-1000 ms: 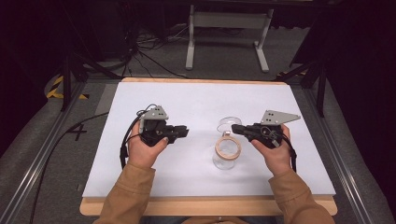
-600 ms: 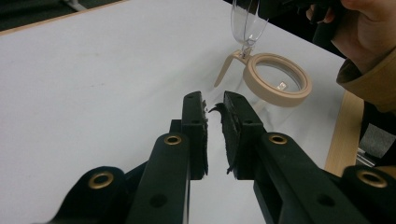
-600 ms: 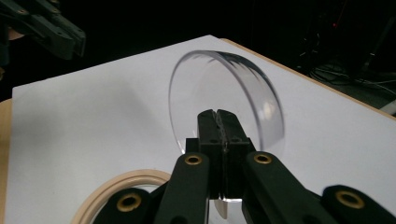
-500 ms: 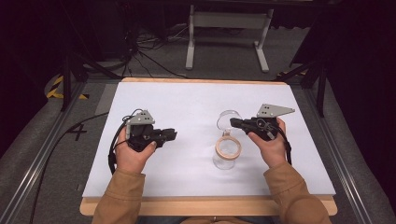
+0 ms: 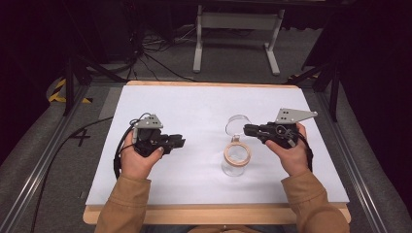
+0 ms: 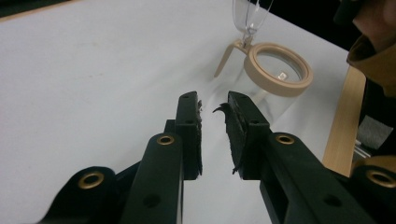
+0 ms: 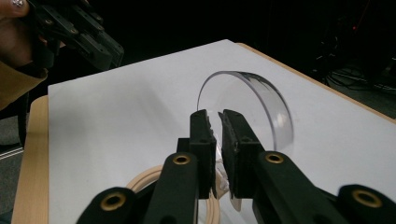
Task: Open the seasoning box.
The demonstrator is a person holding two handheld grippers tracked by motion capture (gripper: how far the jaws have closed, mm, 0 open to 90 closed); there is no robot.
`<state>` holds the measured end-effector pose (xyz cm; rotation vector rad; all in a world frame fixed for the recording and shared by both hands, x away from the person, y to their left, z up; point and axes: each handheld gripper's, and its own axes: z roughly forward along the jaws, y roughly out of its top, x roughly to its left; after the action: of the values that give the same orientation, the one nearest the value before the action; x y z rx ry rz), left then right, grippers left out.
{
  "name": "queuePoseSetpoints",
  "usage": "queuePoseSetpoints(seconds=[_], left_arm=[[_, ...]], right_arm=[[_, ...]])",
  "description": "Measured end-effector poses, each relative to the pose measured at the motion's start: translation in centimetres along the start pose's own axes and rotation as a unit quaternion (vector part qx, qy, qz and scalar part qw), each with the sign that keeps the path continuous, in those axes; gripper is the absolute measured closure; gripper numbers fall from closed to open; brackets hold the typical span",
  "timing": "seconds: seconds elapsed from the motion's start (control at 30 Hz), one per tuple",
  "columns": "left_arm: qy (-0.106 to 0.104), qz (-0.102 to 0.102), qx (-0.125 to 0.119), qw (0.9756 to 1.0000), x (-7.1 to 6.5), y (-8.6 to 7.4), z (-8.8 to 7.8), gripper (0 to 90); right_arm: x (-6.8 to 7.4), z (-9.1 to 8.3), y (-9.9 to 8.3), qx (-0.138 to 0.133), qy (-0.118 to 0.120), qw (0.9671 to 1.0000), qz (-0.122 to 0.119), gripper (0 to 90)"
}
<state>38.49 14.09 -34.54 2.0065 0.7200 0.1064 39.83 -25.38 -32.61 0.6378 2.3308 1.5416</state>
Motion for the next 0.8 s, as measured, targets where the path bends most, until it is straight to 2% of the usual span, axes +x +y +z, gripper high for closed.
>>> queuePoseSetpoints(seconds=[0.13, 0.27, 0.43, 0.63, 0.8], left_arm=[[-0.005, 0.009, 0.002, 0.9999, 0.0, 0.3, 0.4, 73.7], [-0.004, 0.008, 0.005, 0.9999, 0.1, 0.5, 0.8, 73.2], [-0.009, 0.009, 0.007, 0.9999, 0.3, 0.9, 1.2, 73.2], [-0.011, 0.004, 0.011, 0.9999, 1.0, 1.0, 1.9, 73.2], [-0.002, 0.003, 0.021, 0.9998, 1.6, 0.9, 2.0, 73.2]], right_arm=[[-0.3, -1.0, -0.1, -0.001, -0.007, 1.0000, 0.005, 77.8], [-1.4, -2.8, -0.5, 0.000, -0.029, 0.9994, 0.020, 75.0], [-2.6, -4.5, -1.4, 0.017, -0.056, 0.9975, 0.040, 71.4], [-3.9, -6.3, -2.7, 0.033, -0.089, 0.9937, 0.059, 70.9], [-5.1, -7.5, -4.1, 0.048, -0.108, 0.9898, 0.079, 70.9]])
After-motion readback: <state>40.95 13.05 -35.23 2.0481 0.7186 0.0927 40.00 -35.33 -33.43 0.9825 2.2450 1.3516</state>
